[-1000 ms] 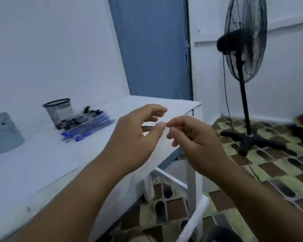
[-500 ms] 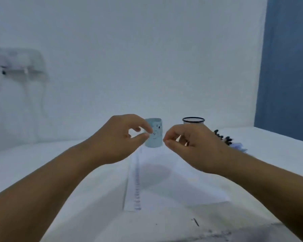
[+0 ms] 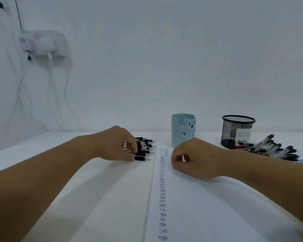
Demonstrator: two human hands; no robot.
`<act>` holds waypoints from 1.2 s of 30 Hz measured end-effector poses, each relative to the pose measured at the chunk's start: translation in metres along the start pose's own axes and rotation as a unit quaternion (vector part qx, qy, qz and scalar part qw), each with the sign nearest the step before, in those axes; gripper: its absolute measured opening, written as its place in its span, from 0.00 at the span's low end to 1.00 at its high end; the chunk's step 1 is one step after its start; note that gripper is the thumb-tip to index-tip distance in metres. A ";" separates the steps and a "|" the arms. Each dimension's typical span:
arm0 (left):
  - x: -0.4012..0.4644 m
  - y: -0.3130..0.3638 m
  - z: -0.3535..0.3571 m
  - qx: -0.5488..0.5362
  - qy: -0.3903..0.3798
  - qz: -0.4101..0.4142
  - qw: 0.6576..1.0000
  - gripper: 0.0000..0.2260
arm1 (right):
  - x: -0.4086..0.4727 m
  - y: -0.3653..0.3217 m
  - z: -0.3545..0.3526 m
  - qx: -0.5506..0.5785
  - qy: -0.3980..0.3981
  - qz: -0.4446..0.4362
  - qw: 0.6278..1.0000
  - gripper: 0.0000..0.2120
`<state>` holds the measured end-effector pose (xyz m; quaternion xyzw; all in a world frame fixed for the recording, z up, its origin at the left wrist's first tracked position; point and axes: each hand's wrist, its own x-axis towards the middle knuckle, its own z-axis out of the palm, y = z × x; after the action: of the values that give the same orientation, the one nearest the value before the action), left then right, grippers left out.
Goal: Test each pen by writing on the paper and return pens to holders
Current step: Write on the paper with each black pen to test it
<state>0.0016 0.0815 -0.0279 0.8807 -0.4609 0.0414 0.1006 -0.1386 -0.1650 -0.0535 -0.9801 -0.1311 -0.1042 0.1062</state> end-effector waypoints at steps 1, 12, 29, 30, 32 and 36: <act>0.004 -0.002 0.005 -0.008 0.003 0.001 1.000 0.05 | 0.001 0.004 0.006 0.001 0.027 0.001 1.000 0.06; -0.001 -0.003 0.026 -0.096 0.187 0.082 0.974 0.07 | 0.004 0.016 0.027 0.035 0.223 -0.005 0.974 0.09; -0.005 0.025 0.034 -0.579 0.134 -0.046 0.803 0.07 | 0.014 0.025 0.029 0.052 0.280 0.045 0.957 0.03; -0.005 0.026 0.033 -0.647 0.103 -0.053 0.753 0.11 | 0.013 0.025 0.029 0.053 0.281 0.051 0.957 0.03; -0.005 0.028 0.032 -0.710 0.071 -0.059 0.698 0.17 | 0.013 0.026 0.029 0.043 0.278 0.052 0.958 0.03; -0.004 0.035 0.033 -0.723 0.089 -0.054 0.683 0.19 | 0.014 0.026 0.030 -0.004 0.275 0.014 0.961 0.03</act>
<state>-0.0298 0.0578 -0.0563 0.5503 -0.2885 -0.2317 0.7485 -0.1132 -0.1796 -0.0835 -0.9156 -0.0828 -0.3691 0.1361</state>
